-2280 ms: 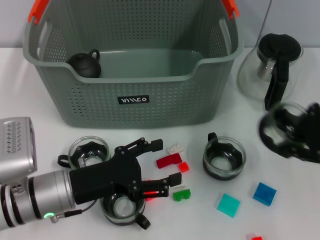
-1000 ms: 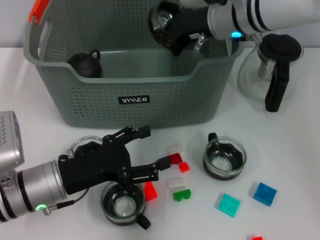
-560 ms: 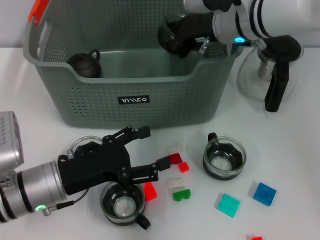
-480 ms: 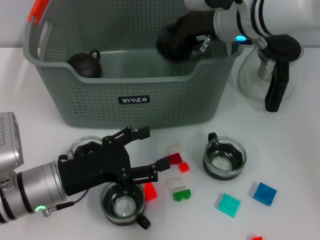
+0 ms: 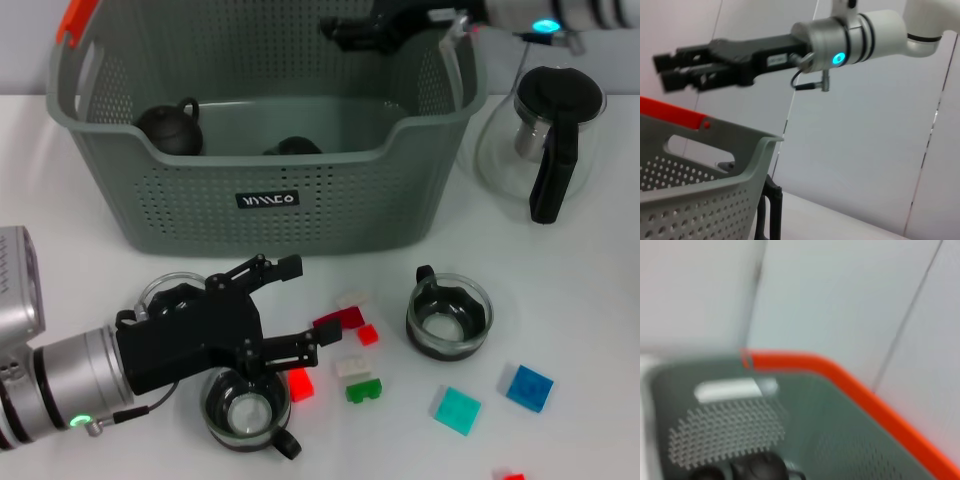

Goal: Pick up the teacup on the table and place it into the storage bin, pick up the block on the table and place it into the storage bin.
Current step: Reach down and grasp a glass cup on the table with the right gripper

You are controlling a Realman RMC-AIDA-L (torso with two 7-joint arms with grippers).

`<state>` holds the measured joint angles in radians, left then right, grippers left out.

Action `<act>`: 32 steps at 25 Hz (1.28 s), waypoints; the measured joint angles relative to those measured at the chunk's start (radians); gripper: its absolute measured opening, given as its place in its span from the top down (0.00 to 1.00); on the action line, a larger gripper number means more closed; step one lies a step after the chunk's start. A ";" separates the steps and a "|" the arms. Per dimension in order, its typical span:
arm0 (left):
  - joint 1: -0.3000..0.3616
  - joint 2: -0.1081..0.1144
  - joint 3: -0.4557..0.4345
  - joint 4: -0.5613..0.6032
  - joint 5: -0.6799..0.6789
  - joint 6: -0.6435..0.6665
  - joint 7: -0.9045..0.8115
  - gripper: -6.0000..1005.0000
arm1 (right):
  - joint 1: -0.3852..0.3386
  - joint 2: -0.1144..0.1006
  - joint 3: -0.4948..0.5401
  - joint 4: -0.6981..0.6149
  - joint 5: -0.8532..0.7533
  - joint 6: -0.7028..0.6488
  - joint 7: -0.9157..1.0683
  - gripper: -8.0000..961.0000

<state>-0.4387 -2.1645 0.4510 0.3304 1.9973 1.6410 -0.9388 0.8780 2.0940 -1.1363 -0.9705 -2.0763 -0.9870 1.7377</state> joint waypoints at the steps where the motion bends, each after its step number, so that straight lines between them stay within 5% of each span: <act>1: 0.000 0.000 0.000 0.000 0.000 0.003 0.000 0.05 | -0.027 -0.002 0.006 -0.049 0.027 -0.054 0.000 0.36; 8: 0.001 0.001 -0.002 0.001 0.000 0.016 0.000 0.05 | -0.217 -0.022 0.103 -0.321 0.246 -0.643 -0.072 0.31; 14: 0.002 0.002 -0.002 0.001 0.000 0.016 0.000 0.05 | -0.297 -0.018 0.115 -0.434 0.048 -0.870 -0.056 0.31; 18: 0.003 0.001 -0.002 0.000 0.000 0.016 0.000 0.05 | -0.301 0.003 0.084 -0.454 -0.156 -0.899 -0.025 0.31; 24: 0.004 -0.001 -0.002 -0.006 0.000 0.015 0.001 0.05 | -0.280 0.004 -0.078 -0.406 -0.381 -0.808 0.065 0.32; 32: 0.005 -0.002 -0.001 -0.007 0.000 0.008 0.002 0.05 | -0.252 0.004 -0.210 -0.330 -0.446 -0.667 0.090 0.31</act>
<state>-0.4340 -2.1664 0.4495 0.3235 1.9972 1.6485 -0.9369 0.6256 2.0984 -1.3460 -1.3010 -2.5228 -1.6544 1.8278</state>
